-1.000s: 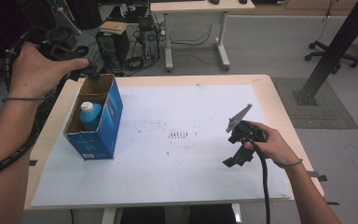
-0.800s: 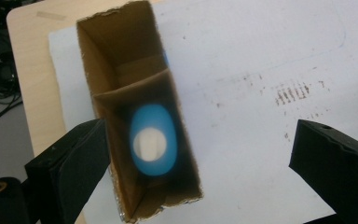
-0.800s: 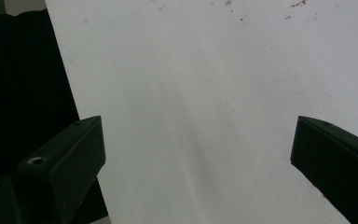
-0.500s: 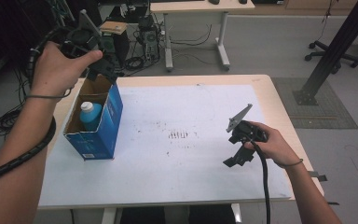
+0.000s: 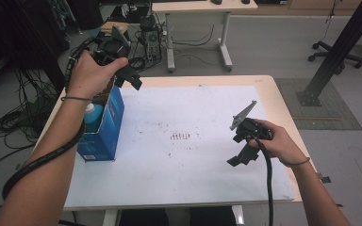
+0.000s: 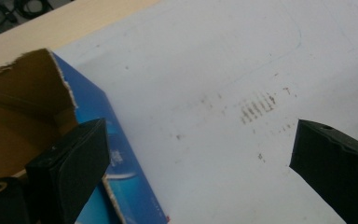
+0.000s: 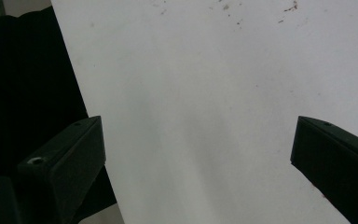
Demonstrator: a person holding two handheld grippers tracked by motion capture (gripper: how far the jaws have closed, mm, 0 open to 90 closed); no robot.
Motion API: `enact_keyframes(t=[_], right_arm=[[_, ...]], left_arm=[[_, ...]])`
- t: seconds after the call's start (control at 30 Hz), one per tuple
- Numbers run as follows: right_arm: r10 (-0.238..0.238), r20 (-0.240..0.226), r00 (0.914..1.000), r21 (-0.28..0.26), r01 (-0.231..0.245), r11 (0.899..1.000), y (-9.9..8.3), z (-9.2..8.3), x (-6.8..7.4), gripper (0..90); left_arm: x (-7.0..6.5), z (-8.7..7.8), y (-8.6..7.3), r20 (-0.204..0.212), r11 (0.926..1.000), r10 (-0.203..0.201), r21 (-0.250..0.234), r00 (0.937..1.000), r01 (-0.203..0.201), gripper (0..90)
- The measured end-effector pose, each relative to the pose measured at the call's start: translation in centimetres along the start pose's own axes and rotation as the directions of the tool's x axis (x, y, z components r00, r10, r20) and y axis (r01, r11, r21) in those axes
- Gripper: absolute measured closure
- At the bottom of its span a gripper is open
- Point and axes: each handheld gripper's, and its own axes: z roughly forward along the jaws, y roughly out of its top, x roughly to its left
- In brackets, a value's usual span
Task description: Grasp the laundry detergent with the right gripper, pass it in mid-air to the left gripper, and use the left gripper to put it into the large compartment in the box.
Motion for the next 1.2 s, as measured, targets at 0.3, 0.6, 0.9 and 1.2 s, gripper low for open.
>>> enact_keyframes(t=[0.3, 0.6, 0.9, 1.2], right_arm=[[0.011, 0.022, 0.9997, -0.002, -0.011, 1.000, 0.9, -2.0, 0.3, 3.2], [0.030, 0.040, 0.9987, -0.016, -0.029, 0.999, 2.3, -4.6, 0.6, 3.1], [0.028, 0.036, 0.9990, -0.018, -0.027, 0.999, 3.0, -5.8, 0.9, 3.1], [0.019, 0.049, 0.9986, -0.023, -0.018, 1.000, 4.4, -7.3, 0.9, 3.1]], left_arm=[[-0.7, 3.4, 0.2, 0.027, 0.9994, 0.011, 0.032, 0.9996, -0.011, 5.0], [-1.4, 6.3, 0.8, 0.045, 0.9981, 0.023, 0.056, 0.9987, -0.025, 4.9], [-1.3, 8.1, 0.9, 0.051, 0.9970, 0.021, 0.073, 0.9985, -0.025, 4.8], [-1.0, 10.6, 0.8, 0.055, 0.9950, 0.016, 0.097, 0.9983, -0.021, 4.9]])
